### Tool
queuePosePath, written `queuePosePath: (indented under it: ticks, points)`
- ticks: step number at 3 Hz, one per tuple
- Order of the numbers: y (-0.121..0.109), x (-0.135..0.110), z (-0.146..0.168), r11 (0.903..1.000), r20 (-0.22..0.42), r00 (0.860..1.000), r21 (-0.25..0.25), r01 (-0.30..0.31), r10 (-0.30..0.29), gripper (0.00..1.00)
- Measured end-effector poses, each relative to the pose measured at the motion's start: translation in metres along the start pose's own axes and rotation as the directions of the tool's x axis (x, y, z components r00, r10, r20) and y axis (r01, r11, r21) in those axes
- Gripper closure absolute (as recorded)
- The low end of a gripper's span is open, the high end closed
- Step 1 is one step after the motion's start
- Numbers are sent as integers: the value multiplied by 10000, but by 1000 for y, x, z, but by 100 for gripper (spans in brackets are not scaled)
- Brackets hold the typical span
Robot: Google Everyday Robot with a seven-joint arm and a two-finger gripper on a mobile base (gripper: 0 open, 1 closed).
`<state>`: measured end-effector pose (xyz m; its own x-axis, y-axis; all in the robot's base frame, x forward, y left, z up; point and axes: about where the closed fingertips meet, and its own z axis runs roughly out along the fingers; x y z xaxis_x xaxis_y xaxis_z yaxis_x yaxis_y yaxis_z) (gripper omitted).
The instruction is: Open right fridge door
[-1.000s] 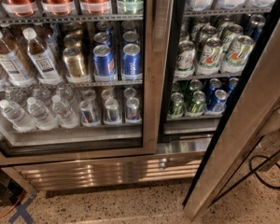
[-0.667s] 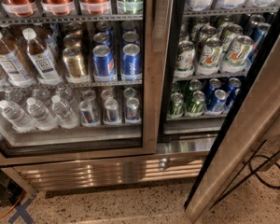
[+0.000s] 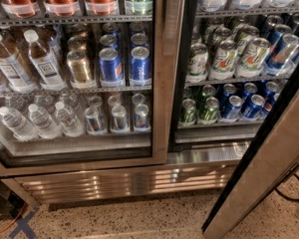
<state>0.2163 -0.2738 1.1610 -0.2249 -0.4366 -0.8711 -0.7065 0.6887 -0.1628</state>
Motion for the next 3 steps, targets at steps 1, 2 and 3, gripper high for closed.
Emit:
queuePosePath:
  ticks: [1, 2, 3]
  points:
    - [6, -11, -33, 9973, -523, 9985, 705, 207, -171, 0]
    - [26, -26, -99, 9705, -2001, 9791, 2407, 133, 362, 0]
    - [22, -57, -127, 9247, -2522, 9638, 3803, 169, 861, 0]
